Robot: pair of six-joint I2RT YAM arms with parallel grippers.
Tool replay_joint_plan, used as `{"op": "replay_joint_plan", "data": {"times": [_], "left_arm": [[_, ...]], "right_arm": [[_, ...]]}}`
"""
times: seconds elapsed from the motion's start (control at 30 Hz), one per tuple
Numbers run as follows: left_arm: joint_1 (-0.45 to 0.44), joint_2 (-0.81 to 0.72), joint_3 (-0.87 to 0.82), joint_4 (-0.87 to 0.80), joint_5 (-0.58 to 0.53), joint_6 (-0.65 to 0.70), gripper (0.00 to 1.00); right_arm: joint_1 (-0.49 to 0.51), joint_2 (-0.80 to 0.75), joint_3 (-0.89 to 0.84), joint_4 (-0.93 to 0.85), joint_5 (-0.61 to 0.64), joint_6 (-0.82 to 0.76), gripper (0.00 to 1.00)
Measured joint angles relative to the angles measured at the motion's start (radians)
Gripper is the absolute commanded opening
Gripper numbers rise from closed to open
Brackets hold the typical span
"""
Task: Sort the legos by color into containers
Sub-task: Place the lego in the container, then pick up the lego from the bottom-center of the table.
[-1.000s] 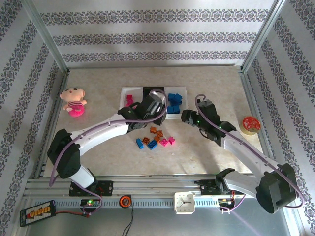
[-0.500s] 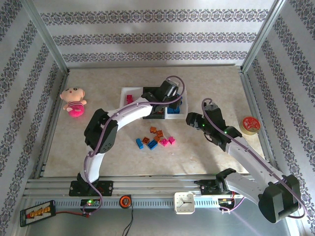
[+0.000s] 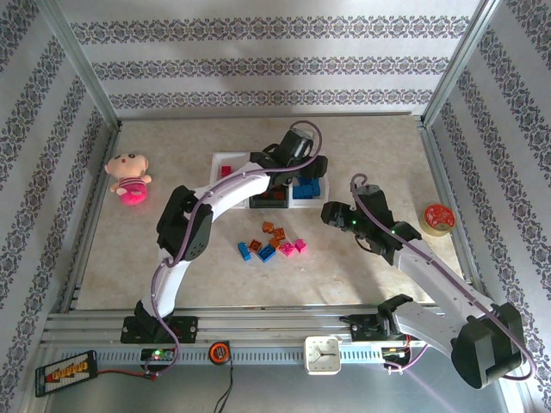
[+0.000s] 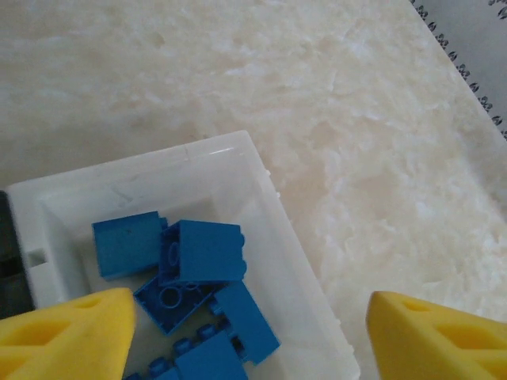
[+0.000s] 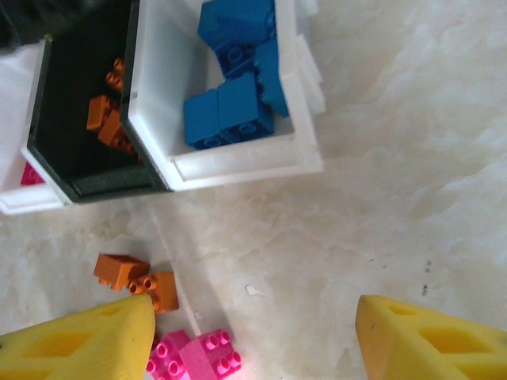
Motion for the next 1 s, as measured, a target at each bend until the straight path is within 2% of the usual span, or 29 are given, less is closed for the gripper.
{"op": "replay_joint_plan", "data": {"times": [0.1,0.4,0.6,0.77,1.0], "left_arm": [[0.002,-0.123,-0.130,0.017,0.013,-0.013,1.00],[0.002,-0.647,-0.644,0.154,0.031,-0.059,1.00],[0.002,-0.921,-0.969,0.171,-0.012,-0.102,1.00],[0.002,-1.101,-1.096,0.135,-0.062,-0.132,1.00],[0.002,-1.286,-1.223,0.070,-0.123,-0.178,1.00]], "right_arm": [[0.031,0.051,0.000,0.003,-0.035,-0.021,0.67],[0.219,0.287,0.048,-0.020,-0.054,-0.104,0.64],[0.252,0.420,0.113,-0.016,-0.050,-0.131,0.59],[0.263,0.492,0.127,-0.012,-0.047,-0.142,0.52],[0.276,0.513,0.128,-0.005,-0.035,-0.140,0.33]]}}
